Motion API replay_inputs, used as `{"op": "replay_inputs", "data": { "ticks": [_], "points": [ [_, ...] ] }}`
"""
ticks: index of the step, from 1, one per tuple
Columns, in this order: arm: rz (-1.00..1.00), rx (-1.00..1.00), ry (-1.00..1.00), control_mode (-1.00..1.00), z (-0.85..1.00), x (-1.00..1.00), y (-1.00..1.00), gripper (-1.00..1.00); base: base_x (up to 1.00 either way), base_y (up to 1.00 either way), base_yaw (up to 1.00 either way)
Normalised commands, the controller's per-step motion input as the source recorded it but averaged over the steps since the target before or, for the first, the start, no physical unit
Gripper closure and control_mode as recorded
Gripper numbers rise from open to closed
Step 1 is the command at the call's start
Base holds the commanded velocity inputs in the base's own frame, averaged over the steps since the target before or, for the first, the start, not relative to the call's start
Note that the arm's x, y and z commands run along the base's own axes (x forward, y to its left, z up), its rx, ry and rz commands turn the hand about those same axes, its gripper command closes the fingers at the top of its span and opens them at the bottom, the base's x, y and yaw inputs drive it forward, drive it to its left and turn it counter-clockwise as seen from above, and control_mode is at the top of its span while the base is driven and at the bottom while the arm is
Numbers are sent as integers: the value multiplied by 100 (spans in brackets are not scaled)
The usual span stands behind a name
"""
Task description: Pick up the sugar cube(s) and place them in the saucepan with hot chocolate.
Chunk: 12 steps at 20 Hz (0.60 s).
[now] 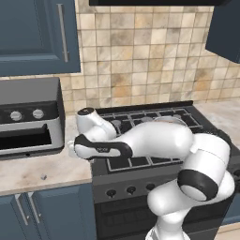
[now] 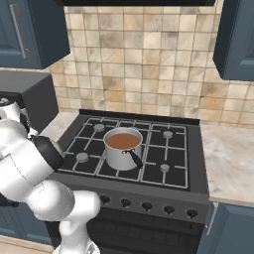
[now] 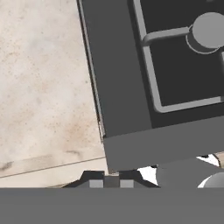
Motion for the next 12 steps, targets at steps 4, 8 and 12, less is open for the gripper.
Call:
{"op": "replay_inputs", "data": {
  "ticks": [4,8,12],
  "points": [
    [0,0,-2,-100,74,0,-88,100,0,0,0],
    [0,0,-1,-100,65,0,-92,100,0,0,0],
    [0,0,0,-100,73,0,-84,100,0,0,0]
  ]
}}
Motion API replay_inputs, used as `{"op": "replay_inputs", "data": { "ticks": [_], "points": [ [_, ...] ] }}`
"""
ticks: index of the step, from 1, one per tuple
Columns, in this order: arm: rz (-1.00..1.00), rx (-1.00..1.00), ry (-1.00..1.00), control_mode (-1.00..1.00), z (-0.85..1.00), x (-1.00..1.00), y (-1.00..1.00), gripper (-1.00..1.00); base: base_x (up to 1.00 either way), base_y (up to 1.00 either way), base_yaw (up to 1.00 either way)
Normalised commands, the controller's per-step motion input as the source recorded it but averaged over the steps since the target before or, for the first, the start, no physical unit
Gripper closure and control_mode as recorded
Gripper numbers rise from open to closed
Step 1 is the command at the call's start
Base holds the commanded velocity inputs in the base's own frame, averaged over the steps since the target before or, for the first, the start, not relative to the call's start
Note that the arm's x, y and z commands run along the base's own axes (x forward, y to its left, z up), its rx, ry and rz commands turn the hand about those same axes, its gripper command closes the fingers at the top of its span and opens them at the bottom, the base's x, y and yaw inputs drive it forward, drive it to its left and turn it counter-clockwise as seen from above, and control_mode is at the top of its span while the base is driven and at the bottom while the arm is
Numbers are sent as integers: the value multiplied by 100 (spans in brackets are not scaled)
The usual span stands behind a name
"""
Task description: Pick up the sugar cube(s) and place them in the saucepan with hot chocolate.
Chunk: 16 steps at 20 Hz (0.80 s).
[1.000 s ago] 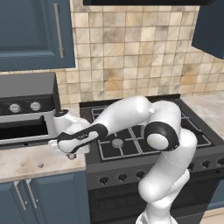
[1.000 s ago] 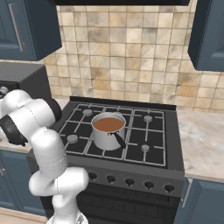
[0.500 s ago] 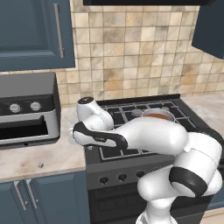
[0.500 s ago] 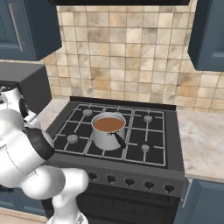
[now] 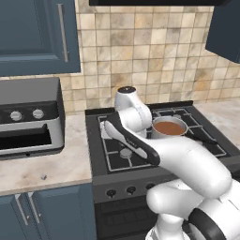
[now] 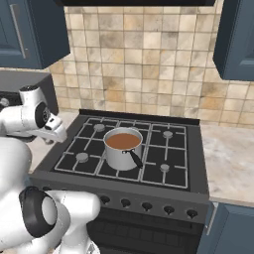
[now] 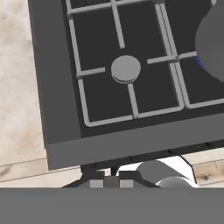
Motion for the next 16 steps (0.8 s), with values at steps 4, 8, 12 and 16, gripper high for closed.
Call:
{"op": "replay_inputs", "data": {
  "ticks": [4,8,12,16],
  "points": [
    [0,0,0,-100,83,0,-60,100,0,0,0],
    [0,0,1,-100,75,6,-56,100,0,0,0],
    [-2,-4,1,-100,50,21,-85,100,0,0,0],
    [-3,-2,5,-100,24,26,-99,100,0,0,0]
  ]
}}
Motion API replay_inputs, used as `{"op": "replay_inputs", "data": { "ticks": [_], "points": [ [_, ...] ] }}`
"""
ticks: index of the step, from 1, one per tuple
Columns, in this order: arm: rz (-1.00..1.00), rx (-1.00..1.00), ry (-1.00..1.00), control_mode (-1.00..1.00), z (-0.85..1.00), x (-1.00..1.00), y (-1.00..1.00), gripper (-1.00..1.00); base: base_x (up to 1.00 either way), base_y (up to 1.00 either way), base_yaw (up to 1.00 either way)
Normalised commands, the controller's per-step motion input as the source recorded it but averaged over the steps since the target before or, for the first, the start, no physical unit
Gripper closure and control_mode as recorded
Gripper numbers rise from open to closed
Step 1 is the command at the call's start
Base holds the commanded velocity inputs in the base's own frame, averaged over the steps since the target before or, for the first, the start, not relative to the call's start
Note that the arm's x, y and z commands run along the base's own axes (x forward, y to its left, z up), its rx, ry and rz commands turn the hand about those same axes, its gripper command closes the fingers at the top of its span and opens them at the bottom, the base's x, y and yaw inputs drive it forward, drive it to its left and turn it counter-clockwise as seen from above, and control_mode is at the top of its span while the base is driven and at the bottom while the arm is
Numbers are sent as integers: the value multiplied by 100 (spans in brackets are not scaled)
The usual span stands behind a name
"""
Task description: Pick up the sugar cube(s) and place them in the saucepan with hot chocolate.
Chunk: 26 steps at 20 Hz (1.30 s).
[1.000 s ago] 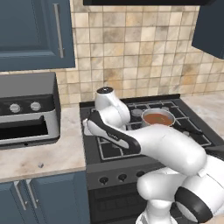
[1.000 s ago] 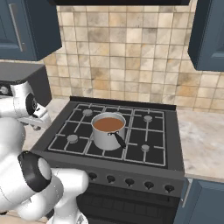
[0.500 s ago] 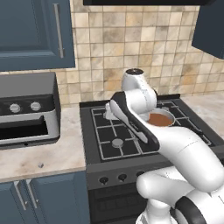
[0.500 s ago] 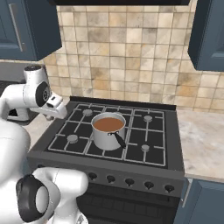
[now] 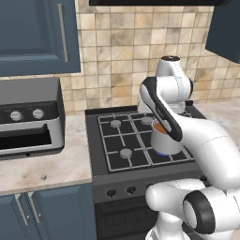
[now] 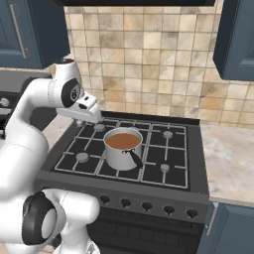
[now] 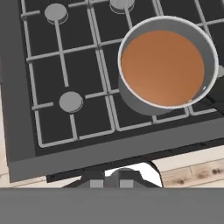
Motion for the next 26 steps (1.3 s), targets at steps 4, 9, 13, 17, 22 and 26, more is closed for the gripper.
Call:
{"op": "replay_inputs", "data": {
  "ticks": [4,9,13,17,22,26],
  "points": [
    [-3,0,9,-100,2,29,-95,100,0,0,0],
    [-6,0,4,-100,-21,26,-72,100,0,0,0],
    [-2,0,8,-100,-21,42,-14,100,0,0,0],
    [-1,0,5,-100,-22,51,0,100,0,0,0],
    [0,0,0,-100,-24,59,-14,100,0,0,0],
    [0,0,0,-100,-24,17,-27,100,0,0,0]
  ]
}}
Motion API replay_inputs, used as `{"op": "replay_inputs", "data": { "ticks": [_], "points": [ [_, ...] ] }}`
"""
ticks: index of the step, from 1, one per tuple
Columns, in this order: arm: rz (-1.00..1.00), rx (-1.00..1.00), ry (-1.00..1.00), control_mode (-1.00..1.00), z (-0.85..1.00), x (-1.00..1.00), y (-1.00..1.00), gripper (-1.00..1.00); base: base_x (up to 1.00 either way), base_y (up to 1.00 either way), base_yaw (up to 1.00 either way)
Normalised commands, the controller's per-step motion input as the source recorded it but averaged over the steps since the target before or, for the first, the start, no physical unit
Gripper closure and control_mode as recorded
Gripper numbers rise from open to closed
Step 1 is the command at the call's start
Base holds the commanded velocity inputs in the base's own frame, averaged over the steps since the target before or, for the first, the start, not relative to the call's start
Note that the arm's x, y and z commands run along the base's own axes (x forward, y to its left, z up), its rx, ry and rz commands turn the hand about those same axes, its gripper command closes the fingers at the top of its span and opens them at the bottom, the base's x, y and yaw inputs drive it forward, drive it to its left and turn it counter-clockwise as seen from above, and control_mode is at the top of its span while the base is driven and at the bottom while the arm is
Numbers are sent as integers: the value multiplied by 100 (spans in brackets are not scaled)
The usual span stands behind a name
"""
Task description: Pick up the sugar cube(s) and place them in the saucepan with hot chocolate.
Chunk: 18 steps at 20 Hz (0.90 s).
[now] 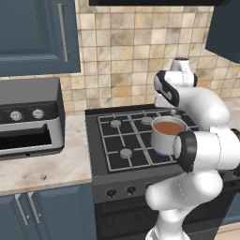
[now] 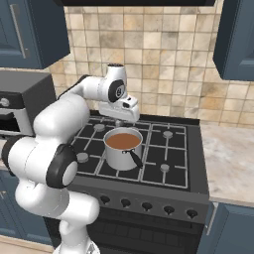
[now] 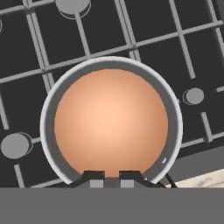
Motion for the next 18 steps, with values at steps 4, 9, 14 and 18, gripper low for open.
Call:
{"op": "replay_inputs", "data": {
  "ticks": [4,9,14,18],
  "points": [
    [0,0,0,-100,-25,0,-21,100,0,0,0],
    [0,0,-2,-100,-27,9,-4,100,0,0,0],
    [0,0,0,-100,-21,2,0,100,0,0,0],
    [0,0,0,-100,-21,3,0,100,0,0,0]
  ]
}}
